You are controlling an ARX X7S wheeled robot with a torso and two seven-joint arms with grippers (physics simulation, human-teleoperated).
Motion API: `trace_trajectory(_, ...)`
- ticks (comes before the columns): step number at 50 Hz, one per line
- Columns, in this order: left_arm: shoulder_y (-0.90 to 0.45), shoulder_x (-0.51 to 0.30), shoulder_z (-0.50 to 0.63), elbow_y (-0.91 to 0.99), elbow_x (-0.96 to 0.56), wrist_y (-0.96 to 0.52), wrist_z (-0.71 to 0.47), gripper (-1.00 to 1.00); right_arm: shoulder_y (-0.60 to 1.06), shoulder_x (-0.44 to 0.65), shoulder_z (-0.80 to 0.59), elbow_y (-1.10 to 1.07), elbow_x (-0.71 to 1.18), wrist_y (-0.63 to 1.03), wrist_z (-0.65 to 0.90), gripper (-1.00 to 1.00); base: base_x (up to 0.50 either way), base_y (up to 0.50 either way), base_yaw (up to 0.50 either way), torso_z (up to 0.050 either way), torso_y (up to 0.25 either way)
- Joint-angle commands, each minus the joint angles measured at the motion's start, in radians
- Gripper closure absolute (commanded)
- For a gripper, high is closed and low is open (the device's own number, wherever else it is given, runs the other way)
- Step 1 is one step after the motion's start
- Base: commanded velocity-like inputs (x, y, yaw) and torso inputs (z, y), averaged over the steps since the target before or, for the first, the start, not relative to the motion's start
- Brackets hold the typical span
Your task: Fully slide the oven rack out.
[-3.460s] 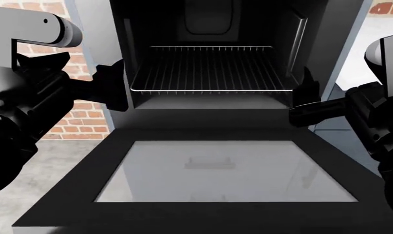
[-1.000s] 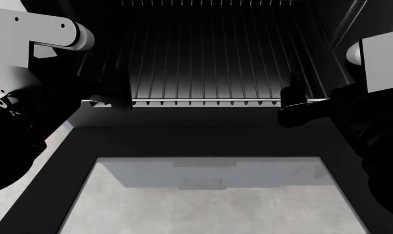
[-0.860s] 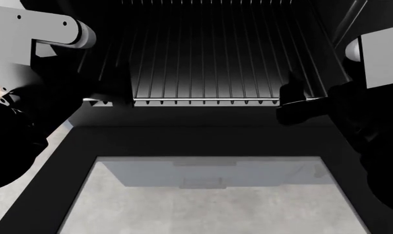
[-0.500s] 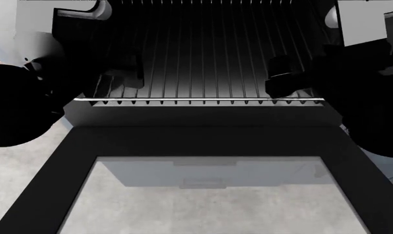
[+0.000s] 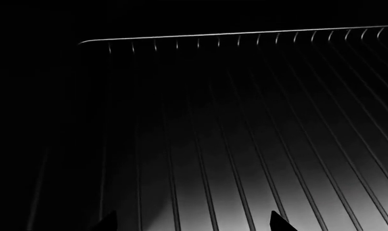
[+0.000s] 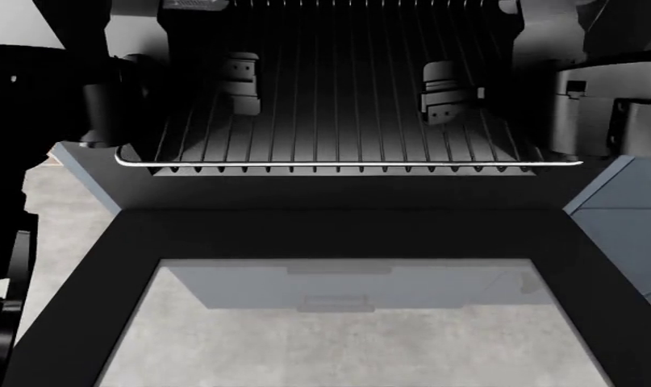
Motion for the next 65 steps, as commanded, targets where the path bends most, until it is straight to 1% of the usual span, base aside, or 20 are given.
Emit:
trace_trajectory(1,-0.104,0.087,0.088,-0.281,0.119,0.082,0.145,-1.0,0.079,-0.062,-0.058,0.194,-0.069,-0.022,-0.09,-1.0,0.0,0.0,0.0,0.0,0.0)
trace_trajectory(5,-0.112,0.113,0.108,-0.32,0.136,0.09,0.159,-1.0,0.102,-0.089,-0.083,0.263,-0.08,0.008,-0.089,-1.0,0.0,0.0,0.0,0.0,0.0)
trace_trajectory(10,-0.129,0.14,0.132,-0.381,0.16,0.096,0.169,-1.0,0.123,-0.116,-0.118,0.332,-0.11,0.004,-0.119,-1.0,0.0,0.0,0.0,0.0,0.0)
trace_trajectory(20,-0.173,0.201,0.201,-0.567,0.218,0.085,0.224,-1.0,0.147,-0.154,-0.15,0.442,-0.129,0.016,-0.158,-1.0,0.0,0.0,0.0,0.0,-0.002)
trace_trajectory(24,-0.182,0.229,0.22,-0.641,0.24,0.11,0.255,-1.0,0.146,-0.173,-0.176,0.486,-0.15,-0.003,-0.194,-1.0,0.0,0.0,0.0,0.0,-0.008)
trace_trajectory(29,-0.191,0.274,0.237,-0.761,0.269,0.177,0.313,-1.0,0.142,-0.204,-0.214,0.558,-0.189,-0.049,-0.253,-1.0,0.0,0.0,0.0,-0.003,-0.011)
trace_trajectory(32,-0.17,0.282,0.239,-0.775,0.27,0.179,0.309,-1.0,0.121,-0.208,-0.21,0.559,-0.177,-0.038,-0.245,-1.0,0.0,0.0,0.0,-0.004,-0.012)
trace_trajectory(35,-0.126,0.255,0.247,-0.682,0.256,0.105,0.255,-1.0,0.096,-0.19,-0.176,0.507,-0.125,0.026,-0.19,-1.0,0.0,0.0,0.0,-0.007,-0.013)
trace_trajectory(37,-0.101,0.229,0.257,-0.598,0.239,0.029,0.215,-1.0,0.083,-0.175,-0.153,0.456,-0.083,0.086,-0.139,-1.0,0.0,0.0,0.0,-0.005,-0.013)
trace_trajectory(41,-0.071,0.193,0.246,-0.472,0.194,-0.082,0.145,-1.0,0.059,-0.154,-0.11,0.396,-0.018,0.159,-0.063,-1.0,0.0,0.0,0.0,-0.003,-0.011)
trace_trajectory(49,0.011,0.138,0.183,-0.29,0.096,-0.22,0.01,-1.0,-0.037,-0.114,0.026,0.261,0.17,0.278,0.171,-1.0,0.0,0.0,0.0,-0.005,-0.01)
trace_trajectory(53,0.062,0.108,0.132,-0.202,0.031,-0.28,-0.068,-1.0,-0.087,-0.093,0.09,0.201,0.307,0.325,0.321,-1.0,0.0,0.0,0.0,-0.005,-0.011)
trace_trajectory(56,0.126,0.075,0.089,-0.132,-0.025,-0.322,-0.127,-1.0,-0.161,-0.061,0.12,0.141,0.483,0.334,0.484,-1.0,0.0,0.0,0.0,-0.003,-0.011)
trace_trajectory(60,0.211,0.031,0.049,-0.073,-0.082,-0.352,-0.186,-1.0,-0.282,-0.018,0.115,0.032,0.703,0.292,0.66,-1.0,-0.01,0.0,0.0,-0.005,-0.012)
trace_trajectory(62,0.274,0.007,0.011,-0.023,-0.134,-0.377,-0.245,-1.0,-0.343,0.006,0.103,-0.03,0.789,0.262,0.721,-1.0,0.0,0.0,0.0,-0.005,-0.012)
trace_trajectory(65,0.361,-0.021,-0.048,0.041,-0.234,-0.406,-0.35,-1.0,-0.413,0.041,0.111,-0.089,0.833,0.231,0.749,-1.0,0.0,0.0,0.0,-0.007,-0.012)
